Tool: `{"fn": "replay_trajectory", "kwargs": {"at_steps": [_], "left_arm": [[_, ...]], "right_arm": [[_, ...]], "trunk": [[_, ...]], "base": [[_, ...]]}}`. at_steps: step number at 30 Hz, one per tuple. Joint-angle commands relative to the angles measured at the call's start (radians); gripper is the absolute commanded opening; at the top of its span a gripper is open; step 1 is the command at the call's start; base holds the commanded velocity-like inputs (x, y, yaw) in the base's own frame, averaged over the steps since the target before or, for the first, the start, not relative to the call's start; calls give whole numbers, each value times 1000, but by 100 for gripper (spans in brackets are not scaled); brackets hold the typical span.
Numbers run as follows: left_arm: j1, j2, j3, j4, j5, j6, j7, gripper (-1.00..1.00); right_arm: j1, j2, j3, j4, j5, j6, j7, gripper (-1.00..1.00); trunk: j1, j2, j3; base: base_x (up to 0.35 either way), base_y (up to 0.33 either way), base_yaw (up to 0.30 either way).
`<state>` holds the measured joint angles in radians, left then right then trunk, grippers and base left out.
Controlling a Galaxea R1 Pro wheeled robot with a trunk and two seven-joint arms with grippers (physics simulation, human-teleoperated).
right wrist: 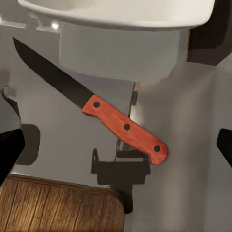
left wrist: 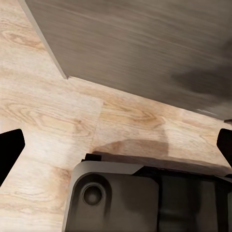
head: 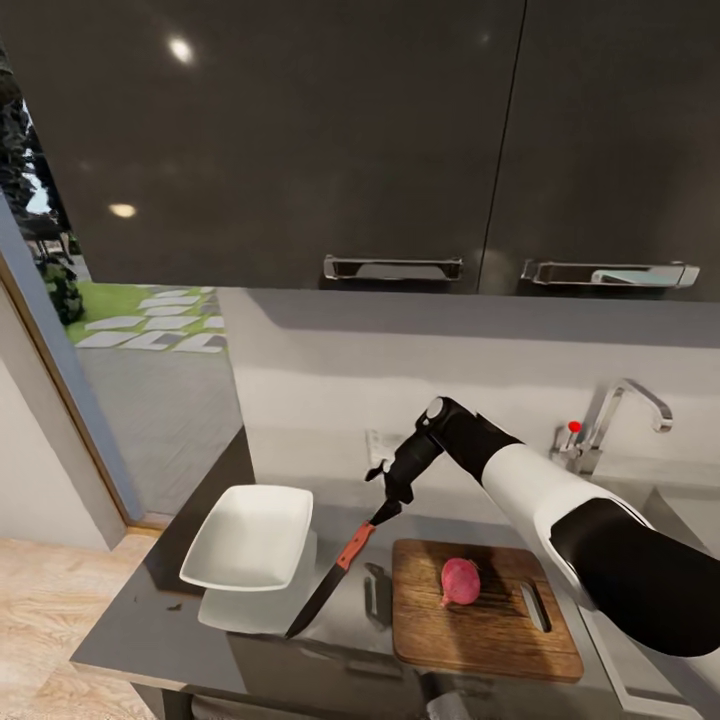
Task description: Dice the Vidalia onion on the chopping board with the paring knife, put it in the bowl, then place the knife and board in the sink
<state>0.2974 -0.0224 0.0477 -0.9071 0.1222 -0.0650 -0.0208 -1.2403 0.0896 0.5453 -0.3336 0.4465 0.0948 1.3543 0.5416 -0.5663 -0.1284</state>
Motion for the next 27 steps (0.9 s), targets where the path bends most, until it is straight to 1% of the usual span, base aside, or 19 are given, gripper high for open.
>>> {"fn": "replay_trajectory", "kwargs": {"at_steps": [1,10,16,18,22,24,27], "left_arm": [[0,-1,1,0,10,-1,-2,100],[0,-1,1,5,10,-1,-2,100],[0,-1,1,5,10,-1,-2,100],[0,-1,1,5,10,-1,-2,100],[0,-1,1,5,10,-1,-2,100],[0,-1,1,5,10,-1,-2,100],[0,-1,1,5,10,-1,-2,100]], "right_arm": [[-1,-1,-1,5,3,-5,4,100],[-1,-13,0,20,3,-54,4,100],[-1,-13,1,28,10,-69,3,100],[-1,-13,0,29,29,-71,2,100],[-1,-9,-1,31,89,-79,-2,100],[-1,-9,-1,31,103,-91,-3,100],[-1,-9,-1,31,112,-105,-4,100]], "trunk": [[0,-2,-3],[0,-2,-18],[0,-2,-28],[0,-2,-31],[0,-2,-38],[0,-2,-41],[0,-2,-46]], "base": [[0,0,0],[0,0,0],[0,0,0],[0,0,0],[0,0,0],[0,0,0],[0,0,0]]}}
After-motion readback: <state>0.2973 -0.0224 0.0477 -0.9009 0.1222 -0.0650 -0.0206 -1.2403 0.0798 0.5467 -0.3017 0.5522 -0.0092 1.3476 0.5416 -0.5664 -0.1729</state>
